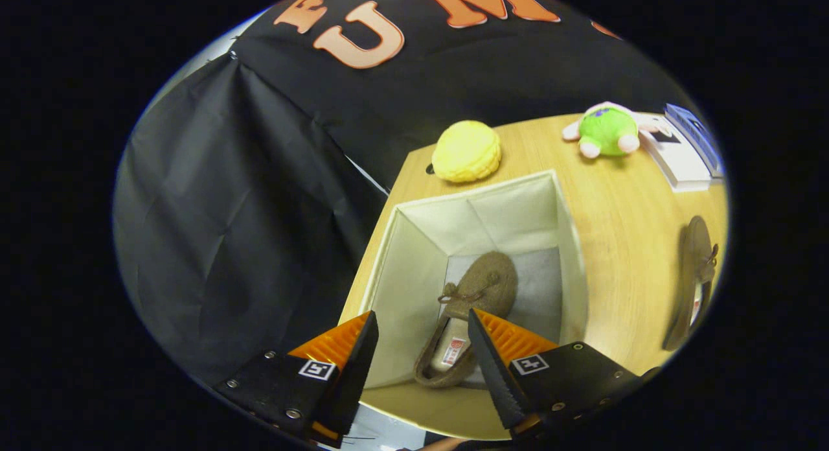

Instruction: Open the storage box then place both shoes into the box .Put the left shoe in first, then the right shoe, with the right side of both shoes facing outward in a uniform manner.

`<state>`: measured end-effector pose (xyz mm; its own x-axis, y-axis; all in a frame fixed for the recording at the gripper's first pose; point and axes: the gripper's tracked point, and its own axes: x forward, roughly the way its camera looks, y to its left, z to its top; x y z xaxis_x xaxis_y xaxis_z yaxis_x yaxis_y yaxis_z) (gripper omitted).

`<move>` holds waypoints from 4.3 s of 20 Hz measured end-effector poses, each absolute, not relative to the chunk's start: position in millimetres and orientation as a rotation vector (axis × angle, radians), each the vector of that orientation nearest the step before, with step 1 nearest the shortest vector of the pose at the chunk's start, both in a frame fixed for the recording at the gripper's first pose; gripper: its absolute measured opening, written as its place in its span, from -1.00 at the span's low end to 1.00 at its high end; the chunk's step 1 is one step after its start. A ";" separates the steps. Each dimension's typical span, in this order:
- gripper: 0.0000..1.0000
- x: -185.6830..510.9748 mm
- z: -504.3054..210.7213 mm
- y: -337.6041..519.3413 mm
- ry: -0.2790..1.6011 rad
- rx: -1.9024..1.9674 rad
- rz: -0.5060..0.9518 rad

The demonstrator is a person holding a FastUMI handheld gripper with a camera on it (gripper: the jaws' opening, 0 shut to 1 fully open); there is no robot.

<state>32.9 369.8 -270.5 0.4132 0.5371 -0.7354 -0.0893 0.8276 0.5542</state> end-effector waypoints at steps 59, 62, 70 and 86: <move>-0.94 22.4 -353.2 50.2 0.968 0.341 -0.111; -0.94 29.6 -318.0 83.8 0.922 0.355 -0.031; -0.94 51.8 -256.1 157.8 0.854 0.336 0.101; -0.94 59.3 -255.1 305.2 0.924 0.318 0.245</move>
<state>59.3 305.2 -255.1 0.5801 0.3407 -0.7398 -0.0704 0.9259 0.3712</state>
